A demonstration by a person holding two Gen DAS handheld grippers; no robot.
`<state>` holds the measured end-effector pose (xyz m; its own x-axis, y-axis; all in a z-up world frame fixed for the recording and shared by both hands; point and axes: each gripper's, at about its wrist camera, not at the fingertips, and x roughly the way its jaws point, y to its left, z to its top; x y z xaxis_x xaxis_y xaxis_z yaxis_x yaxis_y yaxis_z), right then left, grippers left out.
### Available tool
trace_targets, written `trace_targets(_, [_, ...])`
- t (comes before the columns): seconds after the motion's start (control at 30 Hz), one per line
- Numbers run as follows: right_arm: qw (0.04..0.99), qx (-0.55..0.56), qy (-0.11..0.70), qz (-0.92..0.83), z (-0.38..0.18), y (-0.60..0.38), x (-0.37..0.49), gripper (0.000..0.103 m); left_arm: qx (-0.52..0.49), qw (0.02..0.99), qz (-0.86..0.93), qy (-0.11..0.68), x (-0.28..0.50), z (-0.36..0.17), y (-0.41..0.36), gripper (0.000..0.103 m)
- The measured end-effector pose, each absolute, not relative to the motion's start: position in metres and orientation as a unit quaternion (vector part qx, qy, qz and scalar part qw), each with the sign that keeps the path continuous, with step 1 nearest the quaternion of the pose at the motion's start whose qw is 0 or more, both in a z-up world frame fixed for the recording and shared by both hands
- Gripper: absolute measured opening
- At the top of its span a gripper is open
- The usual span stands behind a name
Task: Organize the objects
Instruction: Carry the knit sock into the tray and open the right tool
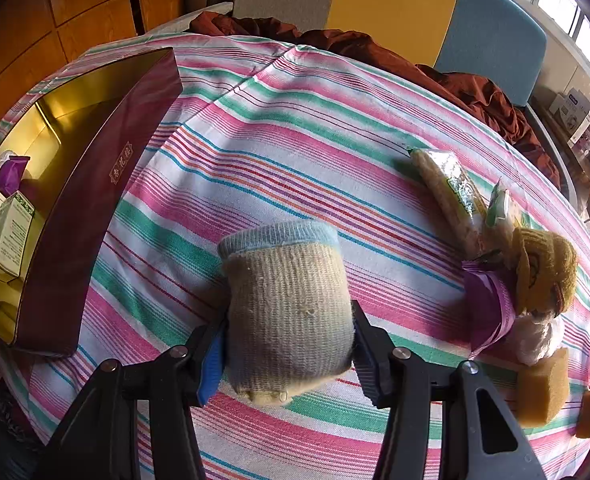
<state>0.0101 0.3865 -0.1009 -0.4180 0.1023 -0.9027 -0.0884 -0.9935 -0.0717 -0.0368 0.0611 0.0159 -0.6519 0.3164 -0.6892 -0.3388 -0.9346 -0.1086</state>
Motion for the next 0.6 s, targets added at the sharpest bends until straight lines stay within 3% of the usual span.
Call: trace_targets(0.6, [0.073, -0.534, 0.017, 0.842, -0.100, 0.382, 0.017, 0.054, -0.396, 0.227, 0.890, 0.027, -0.010, 0.003, 0.093, 0.072])
